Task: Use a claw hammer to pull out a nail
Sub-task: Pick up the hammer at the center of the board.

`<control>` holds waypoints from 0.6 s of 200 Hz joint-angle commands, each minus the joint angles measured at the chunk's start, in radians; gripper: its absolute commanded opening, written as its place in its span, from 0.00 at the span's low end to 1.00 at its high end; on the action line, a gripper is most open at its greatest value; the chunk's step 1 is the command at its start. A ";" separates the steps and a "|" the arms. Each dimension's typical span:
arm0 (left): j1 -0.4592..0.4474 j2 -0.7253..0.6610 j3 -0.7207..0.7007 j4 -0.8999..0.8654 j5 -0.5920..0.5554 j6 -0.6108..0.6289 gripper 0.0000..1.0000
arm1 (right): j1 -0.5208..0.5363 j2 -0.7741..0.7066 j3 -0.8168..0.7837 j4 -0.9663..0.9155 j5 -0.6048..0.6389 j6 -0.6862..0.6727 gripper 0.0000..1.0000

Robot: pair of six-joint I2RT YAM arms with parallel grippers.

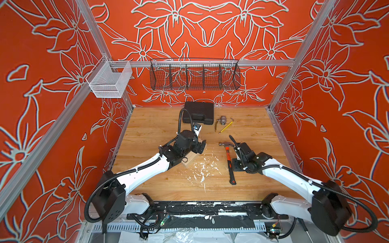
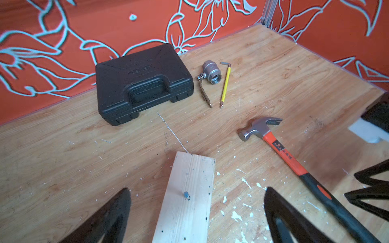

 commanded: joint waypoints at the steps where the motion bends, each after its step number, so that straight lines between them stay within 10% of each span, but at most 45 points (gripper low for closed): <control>1: -0.019 0.023 0.024 -0.031 -0.048 0.031 0.96 | 0.030 0.048 0.019 -0.002 0.005 0.061 0.48; 120: -0.026 0.030 0.016 -0.032 -0.098 0.037 0.96 | 0.105 0.279 0.061 0.037 0.092 0.116 0.32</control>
